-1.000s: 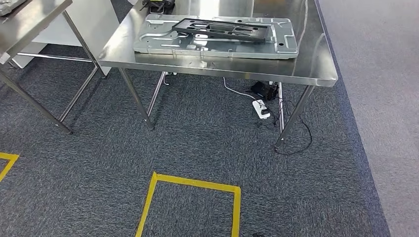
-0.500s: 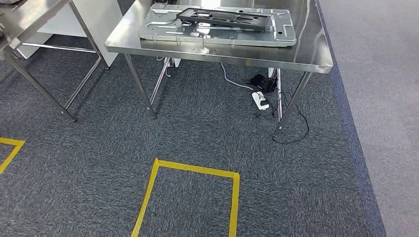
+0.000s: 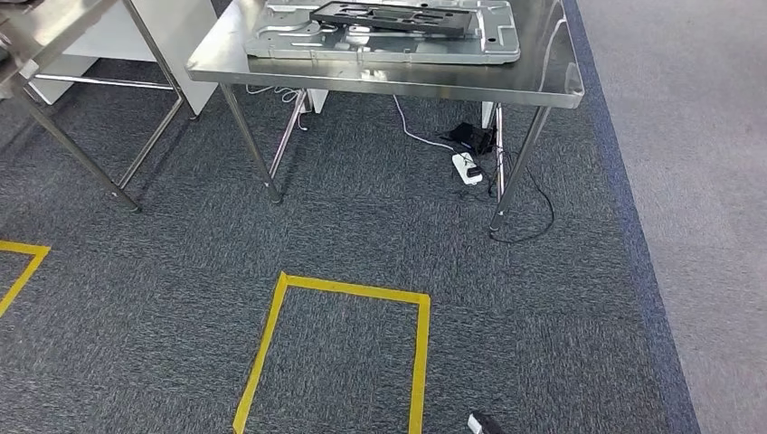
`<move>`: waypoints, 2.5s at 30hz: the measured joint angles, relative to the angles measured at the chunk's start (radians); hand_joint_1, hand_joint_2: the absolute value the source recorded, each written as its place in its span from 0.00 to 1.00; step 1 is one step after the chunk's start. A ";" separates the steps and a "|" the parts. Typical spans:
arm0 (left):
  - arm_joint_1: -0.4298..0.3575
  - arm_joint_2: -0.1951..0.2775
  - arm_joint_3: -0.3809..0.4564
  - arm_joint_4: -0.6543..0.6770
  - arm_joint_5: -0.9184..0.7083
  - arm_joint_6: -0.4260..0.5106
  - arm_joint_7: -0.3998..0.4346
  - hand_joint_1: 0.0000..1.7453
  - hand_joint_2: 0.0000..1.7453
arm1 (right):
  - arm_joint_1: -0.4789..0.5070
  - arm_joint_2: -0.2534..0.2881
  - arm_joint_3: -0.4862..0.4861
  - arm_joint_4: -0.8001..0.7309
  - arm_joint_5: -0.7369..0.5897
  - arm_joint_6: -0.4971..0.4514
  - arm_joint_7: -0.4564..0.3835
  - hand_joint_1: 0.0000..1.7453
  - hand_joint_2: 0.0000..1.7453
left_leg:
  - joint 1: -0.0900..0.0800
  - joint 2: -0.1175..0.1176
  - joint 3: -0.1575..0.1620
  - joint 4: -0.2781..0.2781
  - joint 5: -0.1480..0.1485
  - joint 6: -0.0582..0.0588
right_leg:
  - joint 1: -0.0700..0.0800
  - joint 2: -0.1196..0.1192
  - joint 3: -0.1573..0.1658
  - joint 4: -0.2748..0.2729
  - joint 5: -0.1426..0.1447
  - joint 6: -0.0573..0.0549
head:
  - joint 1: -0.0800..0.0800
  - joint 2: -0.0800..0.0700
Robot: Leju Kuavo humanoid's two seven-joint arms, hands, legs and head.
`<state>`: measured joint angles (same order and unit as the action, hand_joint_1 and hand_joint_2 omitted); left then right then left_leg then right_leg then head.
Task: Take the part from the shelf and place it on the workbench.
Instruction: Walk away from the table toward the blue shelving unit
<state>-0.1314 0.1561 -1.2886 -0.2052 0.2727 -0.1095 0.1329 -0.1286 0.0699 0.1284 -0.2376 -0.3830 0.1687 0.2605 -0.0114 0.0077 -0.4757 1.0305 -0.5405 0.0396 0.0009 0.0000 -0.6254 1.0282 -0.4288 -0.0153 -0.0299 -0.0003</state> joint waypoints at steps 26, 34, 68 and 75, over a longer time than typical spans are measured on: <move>0.003 0.007 -0.014 0.000 -0.017 -0.038 0.012 0.00 0.00 | -0.006 -0.078 0.272 -0.088 -0.456 -0.056 -0.012 0.00 0.00 | 0.021 0.001 -0.189 0.262 -0.074 -0.052 | -0.018 0.021 0.017 0.002 -0.021 0.002 | 0.002 0.000; -0.004 0.013 -0.015 0.000 -0.023 -0.040 0.012 0.00 0.00 | -0.004 -0.094 0.345 -0.100 -0.495 -0.060 -0.016 0.00 0.00 | 0.008 -0.049 0.031 -0.071 -0.004 -0.008 | -0.020 0.070 -0.040 -0.017 0.065 0.042 | 0.002 0.000; -0.005 0.013 -0.027 -0.001 -0.048 -0.056 0.012 0.00 0.00 | -0.003 -0.150 0.579 -0.132 -0.698 -0.083 -0.041 0.00 0.00 | 0.016 -0.004 -0.021 -0.066 0.045 0.004 | -0.010 0.023 -0.040 0.099 -0.095 0.049 | 0.022 0.000; -0.003 0.014 -0.027 -0.001 -0.053 -0.056 0.012 0.00 0.00 | -0.006 -0.157 0.606 -0.137 -0.717 -0.084 -0.044 0.00 0.00 | 0.011 0.053 -0.137 -0.014 0.098 -0.005 | -0.021 -0.022 0.081 0.117 -0.083 0.063 | 0.026 0.000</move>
<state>-0.1349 0.1697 -1.3157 -0.2064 0.2196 -0.1659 0.1454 -0.1347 -0.0871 0.7342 -0.3742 -1.1002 0.0849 0.2166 -0.0001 0.0610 -0.6129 1.0168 -0.4421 0.0348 -0.0203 -0.0225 -0.5444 1.1451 -0.5119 0.0482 -0.0037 -0.0004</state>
